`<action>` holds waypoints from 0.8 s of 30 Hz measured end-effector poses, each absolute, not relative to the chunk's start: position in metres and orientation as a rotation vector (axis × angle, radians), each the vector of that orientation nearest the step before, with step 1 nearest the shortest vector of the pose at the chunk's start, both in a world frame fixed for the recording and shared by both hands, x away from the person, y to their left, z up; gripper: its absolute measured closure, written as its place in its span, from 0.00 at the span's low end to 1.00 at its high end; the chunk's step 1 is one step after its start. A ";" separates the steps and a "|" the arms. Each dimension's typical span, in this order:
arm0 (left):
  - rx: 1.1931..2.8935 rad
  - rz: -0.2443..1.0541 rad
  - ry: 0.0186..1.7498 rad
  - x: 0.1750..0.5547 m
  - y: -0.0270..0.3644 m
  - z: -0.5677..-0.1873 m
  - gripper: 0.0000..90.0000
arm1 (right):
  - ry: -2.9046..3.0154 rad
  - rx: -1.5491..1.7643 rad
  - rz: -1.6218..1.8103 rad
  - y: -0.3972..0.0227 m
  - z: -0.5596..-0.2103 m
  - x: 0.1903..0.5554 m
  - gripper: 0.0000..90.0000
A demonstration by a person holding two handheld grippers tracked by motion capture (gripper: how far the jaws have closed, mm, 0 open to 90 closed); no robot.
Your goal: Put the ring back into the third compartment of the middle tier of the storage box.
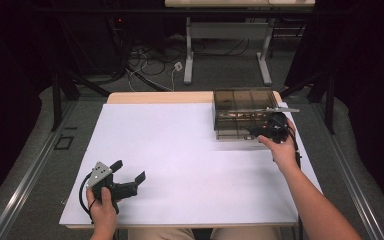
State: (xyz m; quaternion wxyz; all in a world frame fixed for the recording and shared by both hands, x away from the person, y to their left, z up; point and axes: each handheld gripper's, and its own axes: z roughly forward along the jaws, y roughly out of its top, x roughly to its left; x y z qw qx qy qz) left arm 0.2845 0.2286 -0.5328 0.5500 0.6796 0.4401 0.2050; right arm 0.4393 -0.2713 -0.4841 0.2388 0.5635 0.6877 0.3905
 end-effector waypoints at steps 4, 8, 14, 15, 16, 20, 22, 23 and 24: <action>1.608 0.485 1.043 0.284 0.229 -0.533 0.00 | 1.897 1.509 1.097 -0.268 -0.482 0.430 0.09; 1.609 0.487 1.041 0.284 0.229 -0.533 0.00 | 1.911 1.487 1.140 -0.264 -0.481 0.421 0.00; 1.609 0.487 1.040 0.284 0.229 -0.532 0.00 | 1.942 1.444 1.158 -0.256 -0.481 0.408 0.00; 1.609 0.488 1.040 0.284 0.229 -0.532 0.00 | 1.958 1.420 1.160 -0.255 -0.481 0.405 0.00; 1.608 0.488 1.040 0.284 0.229 -0.532 0.00 | 1.966 1.411 1.169 -0.252 -0.481 0.398 0.00; 1.609 0.487 1.040 0.284 0.229 -0.532 0.00 | 1.982 1.384 1.180 -0.249 -0.481 0.389 0.00; 1.609 0.488 1.039 0.283 0.229 -0.532 0.00 | 1.983 1.382 1.196 -0.247 -0.481 0.383 0.00; 1.609 0.487 1.040 0.283 0.229 -0.532 0.00 | 1.988 1.369 1.204 -0.247 -0.482 0.377 0.00; 1.609 0.488 1.040 0.284 0.229 -0.532 0.00 | 1.988 1.369 1.204 -0.247 -0.482 0.377 0.00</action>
